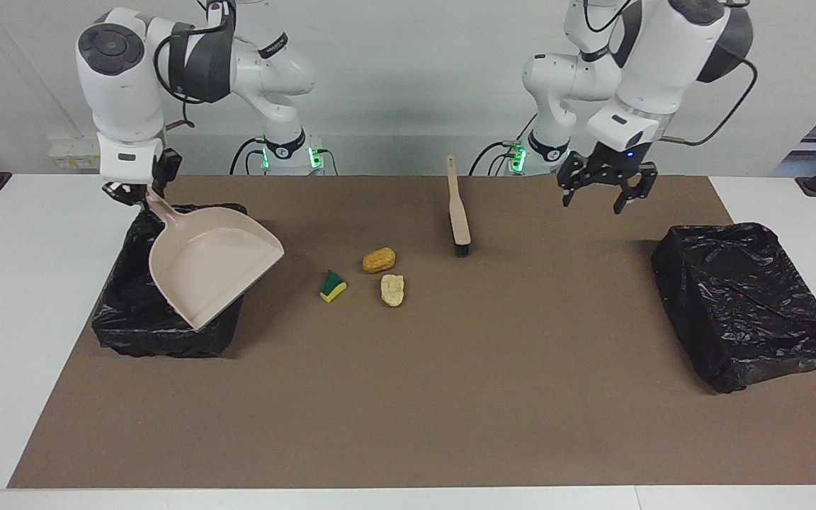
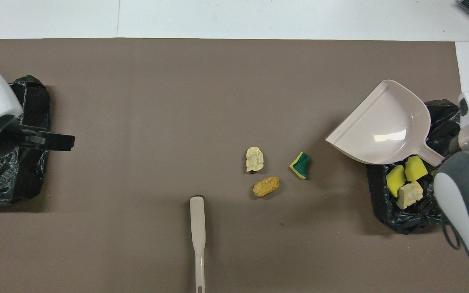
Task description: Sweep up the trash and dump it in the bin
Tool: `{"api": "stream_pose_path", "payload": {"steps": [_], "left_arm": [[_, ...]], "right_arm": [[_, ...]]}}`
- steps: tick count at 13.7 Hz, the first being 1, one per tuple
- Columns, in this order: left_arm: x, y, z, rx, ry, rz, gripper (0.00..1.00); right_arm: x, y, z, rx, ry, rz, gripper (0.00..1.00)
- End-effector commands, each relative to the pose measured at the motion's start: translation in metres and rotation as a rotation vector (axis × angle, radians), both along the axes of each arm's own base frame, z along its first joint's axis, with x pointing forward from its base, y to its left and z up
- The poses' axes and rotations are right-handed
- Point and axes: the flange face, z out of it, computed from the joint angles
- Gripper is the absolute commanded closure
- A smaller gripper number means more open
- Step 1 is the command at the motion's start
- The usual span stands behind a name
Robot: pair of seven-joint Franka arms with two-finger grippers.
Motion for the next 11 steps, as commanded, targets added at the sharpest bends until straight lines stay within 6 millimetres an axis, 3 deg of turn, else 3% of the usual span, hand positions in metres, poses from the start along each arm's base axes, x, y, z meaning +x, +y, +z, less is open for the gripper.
{"api": "stream_pose_path", "payload": {"steps": [1,3,6,8,9,11], "left_arm": [[0.013,0.015,0.018,0.023,0.040,0.008,0.00],[0.028,0.031,0.031,0.020,0.073,0.035,0.00],[0.039,0.034,0.035,0.024,0.087,0.037,0.00],[0.035,0.034,0.034,0.028,0.111,0.033,0.00],[0.032,0.034,0.037,0.032,0.110,0.020,0.00],[0.023,0.033,0.036,0.040,0.117,-0.051,0.00]], "right_arm": [[0.018,0.057,-0.027,0.030,-0.051,-0.175,1.00],[0.030,0.112,-0.053,0.072,-0.093,-0.293,1.00],[0.044,0.184,-0.077,0.118,-0.142,-0.400,1.00],[0.045,0.259,-0.088,0.109,-0.161,-0.416,1.00],[0.046,0.284,-0.096,0.106,-0.177,-0.470,1.00],[0.042,0.354,-0.107,0.133,-0.189,-0.550,1.00]]}}
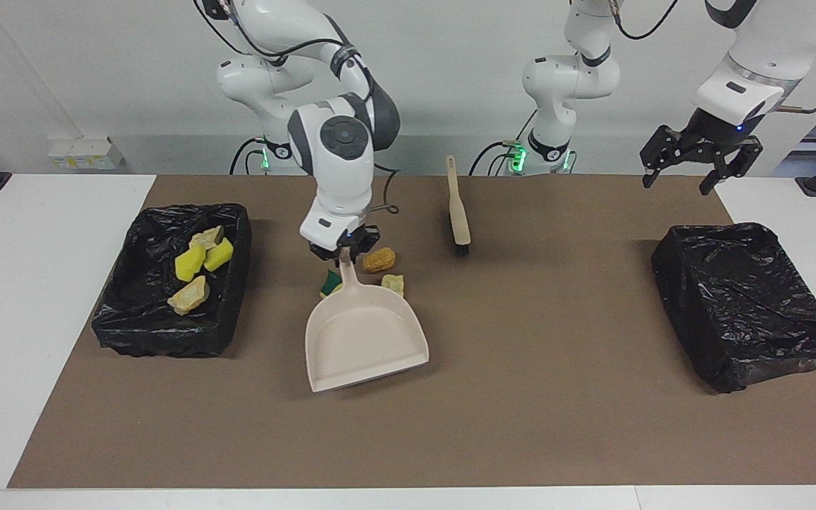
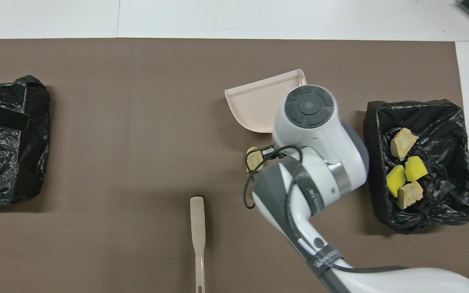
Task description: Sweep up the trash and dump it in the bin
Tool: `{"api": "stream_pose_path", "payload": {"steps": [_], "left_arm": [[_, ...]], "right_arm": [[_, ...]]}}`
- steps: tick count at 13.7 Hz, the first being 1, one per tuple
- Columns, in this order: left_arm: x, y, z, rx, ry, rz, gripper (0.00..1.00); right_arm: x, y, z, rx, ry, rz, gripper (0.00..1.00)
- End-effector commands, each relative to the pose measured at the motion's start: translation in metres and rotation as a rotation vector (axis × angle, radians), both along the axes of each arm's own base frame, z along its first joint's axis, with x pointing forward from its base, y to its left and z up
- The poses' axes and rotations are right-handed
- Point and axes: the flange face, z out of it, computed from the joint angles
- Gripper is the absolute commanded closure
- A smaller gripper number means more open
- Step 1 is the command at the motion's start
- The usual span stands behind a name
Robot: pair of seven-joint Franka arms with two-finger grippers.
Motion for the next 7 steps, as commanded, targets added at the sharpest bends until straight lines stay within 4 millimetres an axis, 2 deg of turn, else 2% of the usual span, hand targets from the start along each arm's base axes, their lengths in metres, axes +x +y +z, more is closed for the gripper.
{"api": "stream_pose_path", "payload": {"steps": [1,3,5,7], "left_arm": [[-0.016,0.003,0.003,0.021,0.021,-0.073,0.00],[-0.024,0.019,-0.002,0.023,0.037,-0.045,0.00],[-0.026,0.021,-0.003,0.023,0.045,-0.030,0.00],[-0.026,0.023,-0.004,0.026,0.047,-0.027,0.00]], "right_arm": [[0.010,0.080,-0.015,0.048,-0.017,-0.124,1.00],[0.013,0.132,-0.028,0.064,-0.049,-0.205,1.00],[0.021,0.148,-0.036,0.127,-0.073,-0.215,1.00],[0.024,0.164,-0.063,0.211,-0.066,-0.255,1.00]]}}
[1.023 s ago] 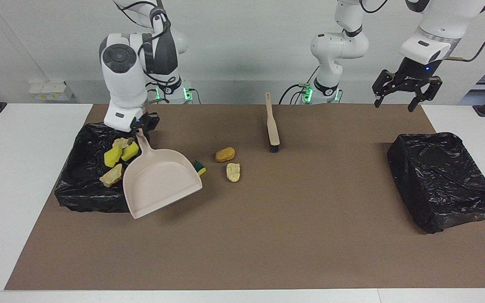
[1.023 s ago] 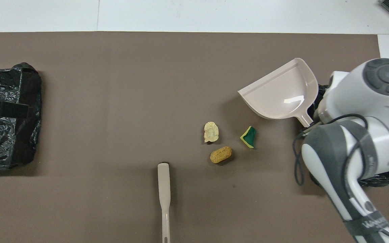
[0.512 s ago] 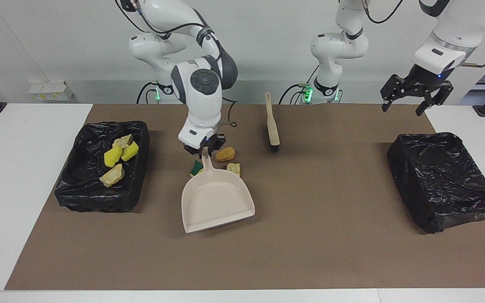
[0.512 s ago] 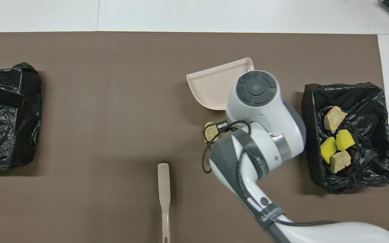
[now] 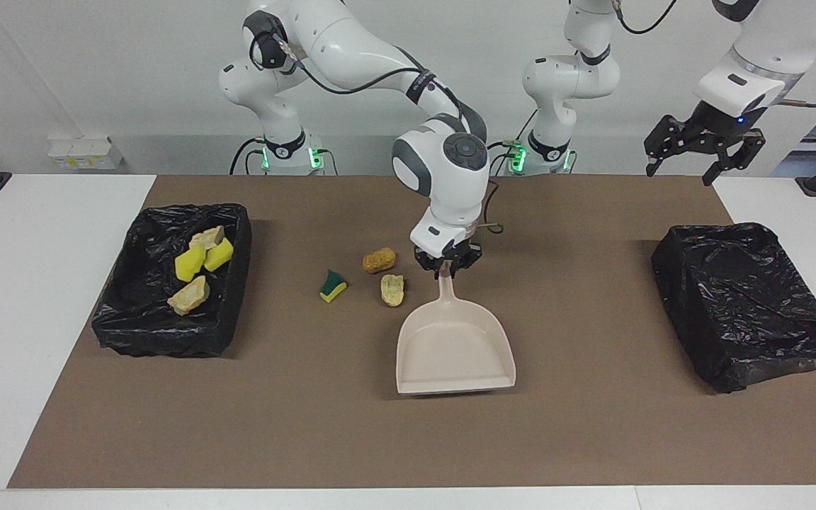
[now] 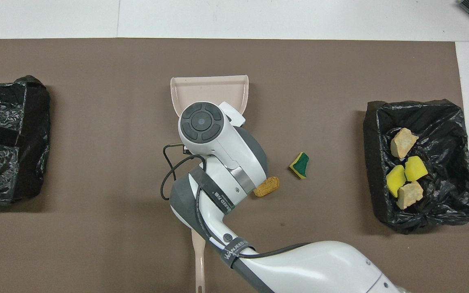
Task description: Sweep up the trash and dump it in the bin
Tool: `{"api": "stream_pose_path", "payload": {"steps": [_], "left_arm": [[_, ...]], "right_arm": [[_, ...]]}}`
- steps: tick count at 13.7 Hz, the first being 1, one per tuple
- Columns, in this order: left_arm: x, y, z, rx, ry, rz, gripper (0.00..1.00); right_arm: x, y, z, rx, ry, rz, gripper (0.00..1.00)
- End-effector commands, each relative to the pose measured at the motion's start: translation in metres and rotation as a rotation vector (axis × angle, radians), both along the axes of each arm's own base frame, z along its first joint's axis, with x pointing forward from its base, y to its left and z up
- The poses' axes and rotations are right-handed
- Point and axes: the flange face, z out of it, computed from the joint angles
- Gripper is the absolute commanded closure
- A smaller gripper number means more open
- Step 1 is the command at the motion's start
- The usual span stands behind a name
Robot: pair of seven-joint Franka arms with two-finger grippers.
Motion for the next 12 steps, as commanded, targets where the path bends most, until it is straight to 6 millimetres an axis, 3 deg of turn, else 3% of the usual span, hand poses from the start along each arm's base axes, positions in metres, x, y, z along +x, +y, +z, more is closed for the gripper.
{"api": "stream_pose_path", "payload": {"steps": [1,3,4,5,7,12], "left_arm": [[-0.009,0.005,0.000,0.022,0.004,-0.012,0.00],[-0.007,0.008,0.001,0.037,-0.002,-0.014,0.00],[-0.006,0.008,0.001,0.039,-0.002,-0.014,0.00],[-0.005,0.009,0.000,0.041,0.003,-0.012,0.00],[-0.005,0.009,-0.001,0.044,0.003,-0.012,0.00],[-0.009,0.009,-0.001,0.041,0.009,-0.003,0.00]], "right_arm": [[0.012,0.009,-0.014,0.065,0.004,-0.048,1.00],[0.009,0.008,-0.011,0.057,0.008,-0.048,1.00],[0.007,0.011,-0.004,0.064,0.002,-0.063,0.68],[0.004,0.008,0.004,0.057,-0.009,-0.067,0.01],[-0.005,0.000,0.031,0.068,-0.016,-0.070,0.00],[-0.055,-0.026,0.067,0.022,0.089,-0.048,0.00]]}}
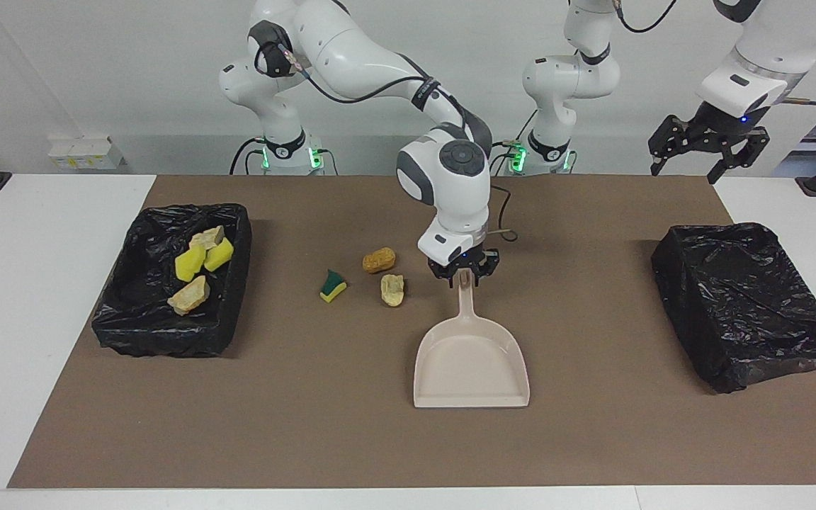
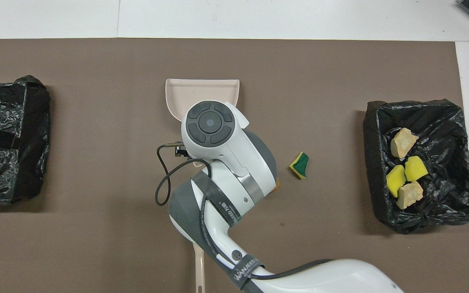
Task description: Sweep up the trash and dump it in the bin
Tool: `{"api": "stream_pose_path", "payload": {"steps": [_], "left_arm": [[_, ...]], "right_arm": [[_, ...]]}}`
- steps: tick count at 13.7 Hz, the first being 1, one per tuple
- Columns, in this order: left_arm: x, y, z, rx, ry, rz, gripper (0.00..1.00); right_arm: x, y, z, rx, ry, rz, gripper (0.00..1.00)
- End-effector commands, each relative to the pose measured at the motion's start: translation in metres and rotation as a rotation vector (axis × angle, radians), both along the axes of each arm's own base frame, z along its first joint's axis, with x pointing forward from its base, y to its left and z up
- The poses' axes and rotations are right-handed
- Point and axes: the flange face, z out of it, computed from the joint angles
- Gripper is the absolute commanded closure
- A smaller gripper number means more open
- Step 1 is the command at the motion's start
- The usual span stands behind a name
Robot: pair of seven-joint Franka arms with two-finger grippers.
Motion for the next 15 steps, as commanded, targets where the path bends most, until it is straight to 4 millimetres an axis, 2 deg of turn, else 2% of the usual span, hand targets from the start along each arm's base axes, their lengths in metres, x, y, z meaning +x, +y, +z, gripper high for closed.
{"api": "stream_pose_path", "payload": {"steps": [1,2,6,9,10,11,13,15], "left_arm": [[-0.007,0.004,0.001,0.017,0.004,0.005,0.00],[-0.007,0.001,0.001,0.015,-0.001,-0.001,0.00],[-0.009,-0.007,0.002,0.015,0.001,-0.017,0.00],[0.000,-0.019,-0.002,0.016,-0.020,-0.041,0.00],[0.000,-0.038,-0.007,0.016,-0.014,-0.074,0.00],[0.008,-0.064,-0.023,0.018,0.001,-0.114,0.00],[0.026,-0.101,-0.041,0.046,-0.044,-0.118,0.00],[0.043,-0.121,-0.064,0.041,-0.065,-0.107,0.00]], "right_arm": [[-0.041,-0.017,0.013,-0.008,0.082,-0.010,0.00],[-0.057,-0.011,0.016,-0.012,0.090,0.007,0.00],[-0.147,0.018,0.007,0.014,0.104,0.072,0.00],[-0.198,0.009,-0.016,0.036,0.066,0.052,0.00],[-0.209,0.005,-0.024,0.029,0.068,0.043,0.00],[-0.227,0.015,-0.032,0.022,0.074,0.041,0.00],[-0.251,0.021,-0.057,-0.001,0.072,0.017,0.00],[-0.271,0.023,-0.074,-0.010,0.075,-0.008,0.00]]}}
